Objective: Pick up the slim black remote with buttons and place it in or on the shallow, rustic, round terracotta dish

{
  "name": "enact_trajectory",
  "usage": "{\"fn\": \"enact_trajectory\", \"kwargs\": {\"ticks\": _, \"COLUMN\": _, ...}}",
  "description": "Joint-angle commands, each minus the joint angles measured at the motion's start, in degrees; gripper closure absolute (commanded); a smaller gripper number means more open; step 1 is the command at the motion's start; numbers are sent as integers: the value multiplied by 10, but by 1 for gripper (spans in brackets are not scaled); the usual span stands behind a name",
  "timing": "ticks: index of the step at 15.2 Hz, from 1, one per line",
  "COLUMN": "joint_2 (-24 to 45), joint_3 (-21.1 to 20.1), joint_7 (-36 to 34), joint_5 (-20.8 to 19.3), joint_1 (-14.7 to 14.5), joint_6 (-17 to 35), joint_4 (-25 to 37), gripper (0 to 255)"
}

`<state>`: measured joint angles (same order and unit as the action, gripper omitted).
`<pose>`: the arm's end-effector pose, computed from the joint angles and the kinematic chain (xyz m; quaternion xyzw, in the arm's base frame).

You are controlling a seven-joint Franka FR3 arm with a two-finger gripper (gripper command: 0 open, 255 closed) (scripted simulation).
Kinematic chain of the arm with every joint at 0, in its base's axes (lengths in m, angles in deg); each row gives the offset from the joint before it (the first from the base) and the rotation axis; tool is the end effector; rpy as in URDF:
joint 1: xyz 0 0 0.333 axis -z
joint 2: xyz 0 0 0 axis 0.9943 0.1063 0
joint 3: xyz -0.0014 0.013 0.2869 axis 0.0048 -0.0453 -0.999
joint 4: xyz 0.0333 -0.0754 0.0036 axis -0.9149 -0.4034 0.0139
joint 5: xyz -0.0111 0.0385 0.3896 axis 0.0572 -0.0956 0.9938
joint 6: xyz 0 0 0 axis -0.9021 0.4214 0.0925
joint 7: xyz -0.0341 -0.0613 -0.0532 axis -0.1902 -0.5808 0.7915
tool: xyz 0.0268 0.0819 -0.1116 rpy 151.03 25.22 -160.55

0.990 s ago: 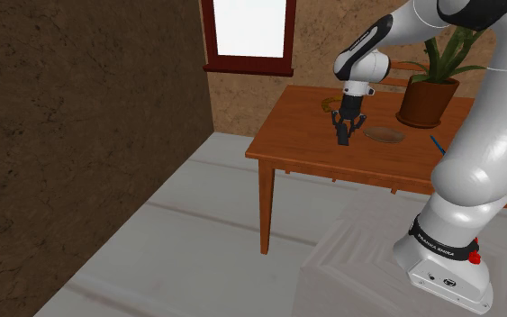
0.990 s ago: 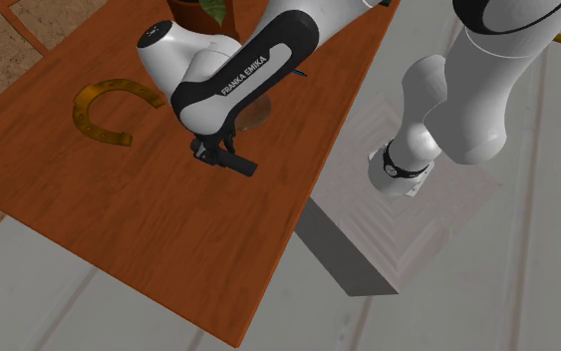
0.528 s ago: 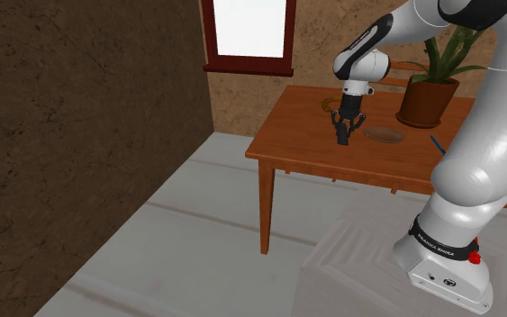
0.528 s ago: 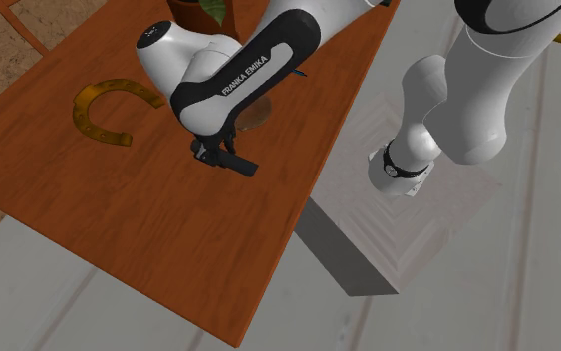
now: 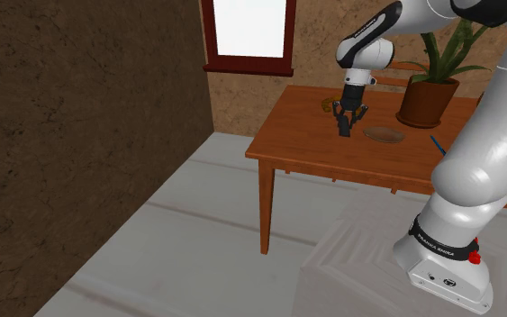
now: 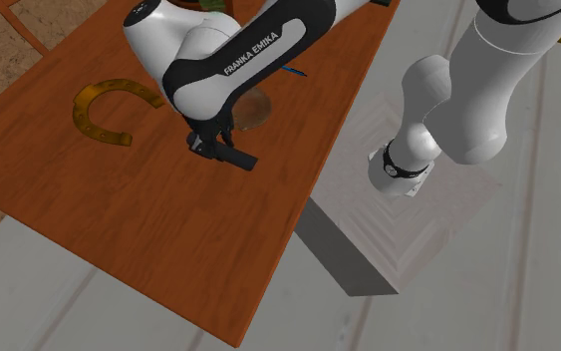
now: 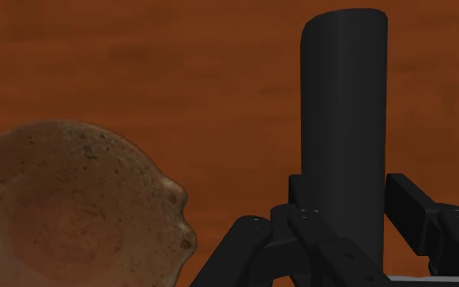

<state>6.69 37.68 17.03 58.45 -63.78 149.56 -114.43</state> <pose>0.4039 -0.3216 0.2940 -0.8368 0.5355 0.0861 0.0746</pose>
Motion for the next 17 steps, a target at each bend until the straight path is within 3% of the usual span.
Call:
{"fn": "enact_trajectory", "kwargs": {"ticks": 1, "joint_2": -9, "joint_3": 1, "joint_7": -4, "joint_5": -5, "joint_1": 0, "joint_6": -15, "joint_4": 7, "gripper": 255}}
{"fn": "enact_trajectory", "kwargs": {"ticks": 10, "joint_2": -38, "joint_3": 1, "joint_7": -20, "joint_5": -19, "joint_1": -1, "joint_6": -76, "joint_4": 42, "gripper": 255}}
{"fn": "enact_trajectory", "kwargs": {"ticks": 17, "joint_2": -78, "joint_3": 47, "joint_7": 56, "joint_5": -55, "joint_1": 45, "joint_6": -68, "joint_4": -11, "gripper": 255}}
